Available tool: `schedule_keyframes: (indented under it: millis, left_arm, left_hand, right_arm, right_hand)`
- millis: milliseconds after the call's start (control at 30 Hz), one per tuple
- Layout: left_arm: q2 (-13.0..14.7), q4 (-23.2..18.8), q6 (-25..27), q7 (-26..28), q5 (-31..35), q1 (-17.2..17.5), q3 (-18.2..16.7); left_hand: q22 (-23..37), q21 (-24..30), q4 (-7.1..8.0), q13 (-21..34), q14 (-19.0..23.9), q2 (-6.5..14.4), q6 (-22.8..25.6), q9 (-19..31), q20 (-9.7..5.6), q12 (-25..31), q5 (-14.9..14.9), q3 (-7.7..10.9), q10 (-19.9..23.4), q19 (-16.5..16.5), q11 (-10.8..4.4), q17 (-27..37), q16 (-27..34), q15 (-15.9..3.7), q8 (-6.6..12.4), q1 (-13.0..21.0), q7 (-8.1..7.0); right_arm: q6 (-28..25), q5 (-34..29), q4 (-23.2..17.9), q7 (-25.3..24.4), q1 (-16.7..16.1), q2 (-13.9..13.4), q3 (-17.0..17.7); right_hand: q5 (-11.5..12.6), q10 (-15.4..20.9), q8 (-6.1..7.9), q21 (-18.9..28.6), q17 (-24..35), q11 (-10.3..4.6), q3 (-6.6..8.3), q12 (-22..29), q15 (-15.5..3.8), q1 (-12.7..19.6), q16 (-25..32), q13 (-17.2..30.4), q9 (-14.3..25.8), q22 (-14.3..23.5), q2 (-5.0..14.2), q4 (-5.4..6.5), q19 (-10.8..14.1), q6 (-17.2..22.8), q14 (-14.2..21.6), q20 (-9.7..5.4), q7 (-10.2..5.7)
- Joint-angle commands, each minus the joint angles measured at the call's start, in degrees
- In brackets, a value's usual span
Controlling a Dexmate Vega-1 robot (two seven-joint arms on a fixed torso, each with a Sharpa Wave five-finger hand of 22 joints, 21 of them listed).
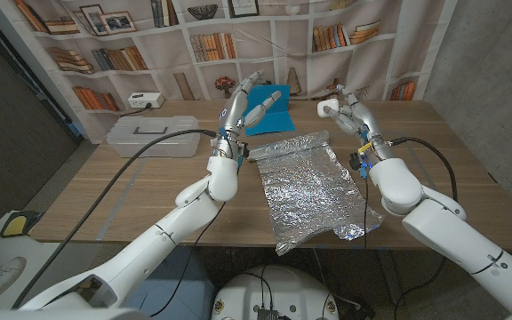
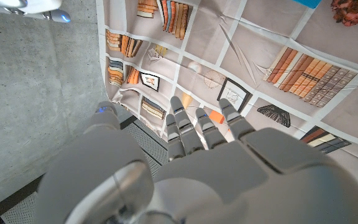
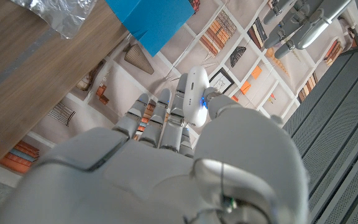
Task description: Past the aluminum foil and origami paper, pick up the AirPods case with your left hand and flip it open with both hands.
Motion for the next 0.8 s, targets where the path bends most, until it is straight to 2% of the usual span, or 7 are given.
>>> schedule_keyframes:
  millis: [33,200,500,800]
  left_arm:
    - [-0.36,0.38,0.18,1.69,0.72,-0.25,-0.37]
    - [-0.06,-0.28,1.57,2.01,2.27,-0.29,-0.15]
    - [0.78,-1.84,4.31,1.7,4.67,-0.44,0.29]
    - [1.98,-2.68,6.25,1.2,7.27,-0.88,1.19]
  left_hand:
    - [0.19,0.3,0.04,-0.08,0.74,-1.83,-0.13,0.14,0.35,0.45,0.67,-1.13,0.22,0.3,-0.34,0.19,0.48,-0.51,-0.43,-0.64,-0.03]
    - [0.19,0.36,-0.14,-0.26,0.91,-3.29,-0.27,0.15,-0.3,0.43,1.19,-2.04,0.2,0.75,-0.48,0.21,0.45,-0.52,-0.6,-1.02,-0.05]
    - [0.22,0.28,-0.79,-0.51,1.53,-4.62,-1.77,0.19,-0.73,0.38,2.11,-2.68,0.13,0.95,-0.57,0.18,0.52,-0.73,-1.22,-0.37,-0.36]
    - [0.24,0.21,-1.43,-0.6,1.7,-5.16,-2.9,0.23,-0.85,0.29,2.93,-2.87,-0.24,1.05,-0.98,0.16,0.42,-0.65,-1.5,0.7,-0.3]
  right_arm:
    - [1.64,-1.93,0.95,1.93,-0.08,-0.51,0.09]
    - [2.35,-3.99,1.4,2.36,0.3,-0.84,-0.59]
    - [3.72,-5.44,2.1,2.79,0.22,-0.51,-0.83]
    - [4.21,-6.52,2.18,3.07,-0.07,-0.39,-0.6]
  right_hand:
    - [0.34,8.27,-0.27,0.53,0.16,-8.73,-0.2,0.23,-8.11,0.03,-0.08,0.3,0.16,0.04,0.44,0.16,0.36,-0.02,-0.14,-0.75,-0.72]
    - [0.33,8.14,-0.25,0.72,0.15,-8.86,-0.22,0.2,-8.3,-0.03,-0.1,0.46,0.17,0.06,0.48,0.28,0.8,0.15,-0.33,-1.23,-1.08]
    - [0.32,7.82,-0.23,0.69,0.15,-9.11,-0.23,0.1,-8.59,0.02,-0.07,0.7,0.18,0.06,0.5,0.32,0.73,0.37,-0.54,-1.39,-1.52]
    - [0.31,7.71,-0.22,0.73,0.15,-9.23,-0.22,0.08,-8.68,-0.02,-0.02,0.92,0.19,0.06,0.56,0.47,0.84,0.58,-0.62,-1.51,-1.9]
